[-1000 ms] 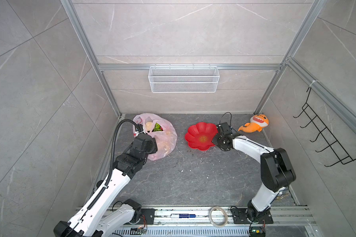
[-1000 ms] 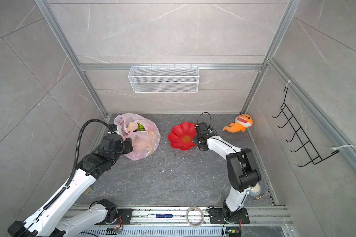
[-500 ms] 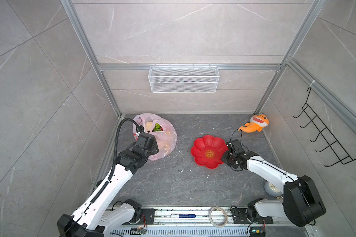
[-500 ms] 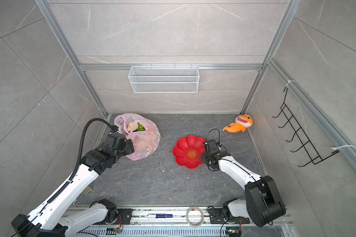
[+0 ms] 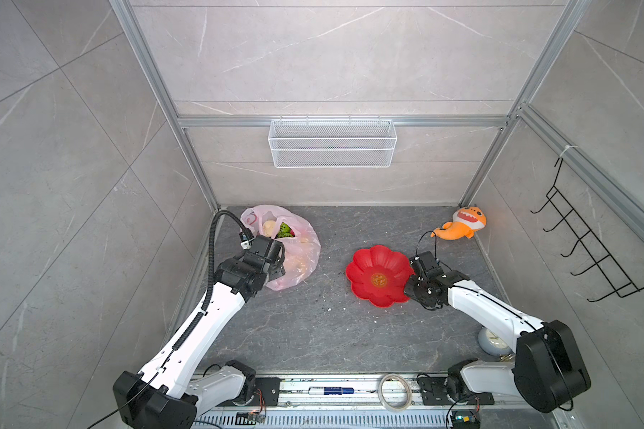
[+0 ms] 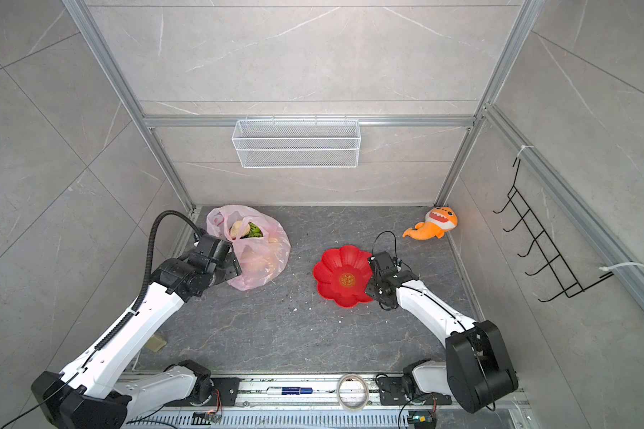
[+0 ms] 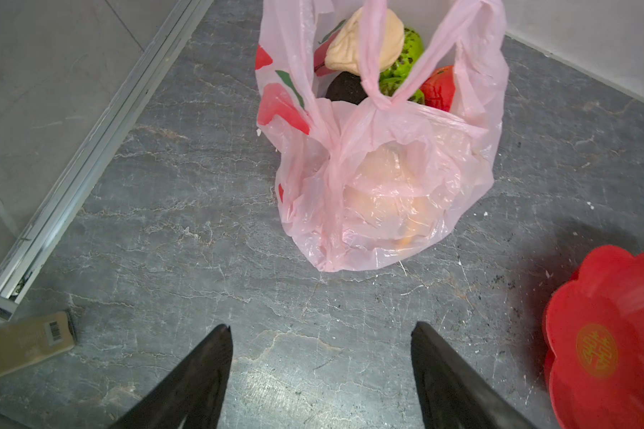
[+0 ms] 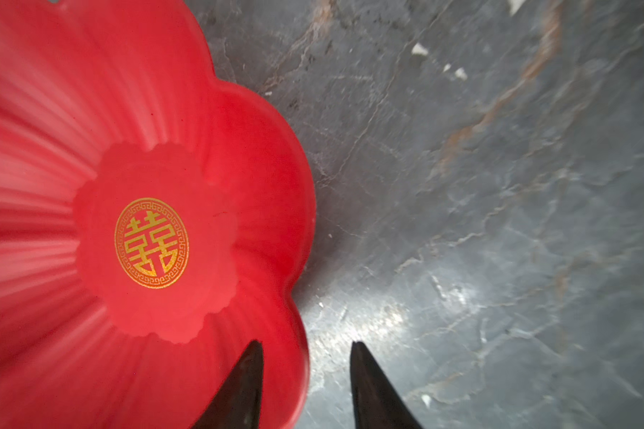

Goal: Take fruits out of the plastic bag
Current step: Move the plate to the center of the table, then move the plastic bag to the center of the table.

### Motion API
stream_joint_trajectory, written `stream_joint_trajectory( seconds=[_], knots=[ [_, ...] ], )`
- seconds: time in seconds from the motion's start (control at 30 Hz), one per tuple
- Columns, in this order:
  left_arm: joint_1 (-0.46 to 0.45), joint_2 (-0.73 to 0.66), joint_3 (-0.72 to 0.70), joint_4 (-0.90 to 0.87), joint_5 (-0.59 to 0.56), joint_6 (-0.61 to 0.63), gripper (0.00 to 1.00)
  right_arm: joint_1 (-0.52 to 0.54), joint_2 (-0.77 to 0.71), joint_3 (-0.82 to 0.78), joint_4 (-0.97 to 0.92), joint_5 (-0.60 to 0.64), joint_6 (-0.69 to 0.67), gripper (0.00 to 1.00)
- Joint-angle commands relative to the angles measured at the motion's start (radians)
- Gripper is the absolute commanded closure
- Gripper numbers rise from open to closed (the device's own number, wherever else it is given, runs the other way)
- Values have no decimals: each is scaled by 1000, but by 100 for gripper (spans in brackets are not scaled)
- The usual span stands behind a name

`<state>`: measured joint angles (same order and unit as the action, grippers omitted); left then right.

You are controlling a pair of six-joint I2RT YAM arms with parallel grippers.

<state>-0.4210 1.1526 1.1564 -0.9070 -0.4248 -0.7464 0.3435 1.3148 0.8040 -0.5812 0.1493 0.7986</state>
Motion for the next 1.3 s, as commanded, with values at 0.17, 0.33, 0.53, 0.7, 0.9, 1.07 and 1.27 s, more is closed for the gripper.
stream_joint_trajectory(
  seconds=[0.17,0.33,0.53,0.7,0.9,1.07,1.27],
  knots=[
    [177,72,22,182,187,100,18,5,-111,123,-168,128,-126,52],
    [204,211,101,215,257,272,20,4,-120,205,-196,137,-175,52],
    [203,334,199,205,288,446,22,5,-110,265,-169,125,-201,50],
    [203,396,228,207,234,532,25,5,-84,289,-146,112,-216,50],
    [202,447,204,254,274,593,28,5,-63,312,-133,103,-229,50],
    [202,469,162,340,310,625,28,4,-56,329,-124,98,-233,50],
    [202,480,116,422,358,626,48,4,-44,342,-122,101,-240,50]
  ],
)
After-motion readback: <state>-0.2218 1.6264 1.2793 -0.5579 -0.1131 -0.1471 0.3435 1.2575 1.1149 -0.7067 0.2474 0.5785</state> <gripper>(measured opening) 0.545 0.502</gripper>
